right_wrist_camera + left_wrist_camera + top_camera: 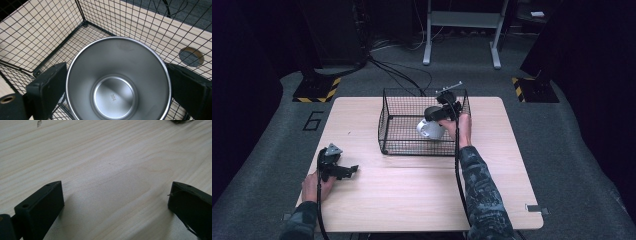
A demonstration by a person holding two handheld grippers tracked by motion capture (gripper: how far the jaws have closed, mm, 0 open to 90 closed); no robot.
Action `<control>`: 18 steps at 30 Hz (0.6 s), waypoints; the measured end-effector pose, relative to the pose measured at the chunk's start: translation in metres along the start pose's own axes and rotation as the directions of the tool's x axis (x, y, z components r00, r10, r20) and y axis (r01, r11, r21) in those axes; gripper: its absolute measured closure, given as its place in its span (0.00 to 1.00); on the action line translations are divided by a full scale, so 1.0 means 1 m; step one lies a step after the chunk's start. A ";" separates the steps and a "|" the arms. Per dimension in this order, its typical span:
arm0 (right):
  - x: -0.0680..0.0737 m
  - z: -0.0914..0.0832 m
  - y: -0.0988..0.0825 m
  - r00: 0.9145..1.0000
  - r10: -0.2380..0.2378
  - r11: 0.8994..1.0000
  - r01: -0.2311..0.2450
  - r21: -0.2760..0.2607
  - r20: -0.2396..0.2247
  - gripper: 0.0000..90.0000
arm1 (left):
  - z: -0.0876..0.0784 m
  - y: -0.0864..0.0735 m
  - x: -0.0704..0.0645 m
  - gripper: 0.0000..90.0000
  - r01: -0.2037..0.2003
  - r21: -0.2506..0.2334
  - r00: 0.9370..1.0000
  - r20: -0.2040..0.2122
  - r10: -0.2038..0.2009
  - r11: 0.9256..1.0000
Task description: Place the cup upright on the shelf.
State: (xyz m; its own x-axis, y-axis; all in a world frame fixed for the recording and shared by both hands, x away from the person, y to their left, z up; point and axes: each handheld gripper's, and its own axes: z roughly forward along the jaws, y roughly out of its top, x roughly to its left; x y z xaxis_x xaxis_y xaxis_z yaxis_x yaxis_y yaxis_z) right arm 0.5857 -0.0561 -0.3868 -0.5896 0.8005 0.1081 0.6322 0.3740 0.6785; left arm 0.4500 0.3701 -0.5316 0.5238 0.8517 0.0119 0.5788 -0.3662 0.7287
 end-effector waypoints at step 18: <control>-0.002 0.020 -0.016 0.999 0.028 0.999 -0.029 0.047 0.021 0.06 | 0.000 0.000 0.000 0.00 0.000 0.001 1.000 0.000 0.000 1.000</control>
State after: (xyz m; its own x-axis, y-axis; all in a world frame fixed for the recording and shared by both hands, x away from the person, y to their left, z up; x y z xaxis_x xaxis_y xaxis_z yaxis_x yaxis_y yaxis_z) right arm 0.5867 -0.0540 -0.4122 -0.5611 0.8202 0.1114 0.6716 0.3724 0.6405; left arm 0.4500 0.3701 -0.5315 0.5234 0.8520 0.0117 0.5796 -0.3662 0.7280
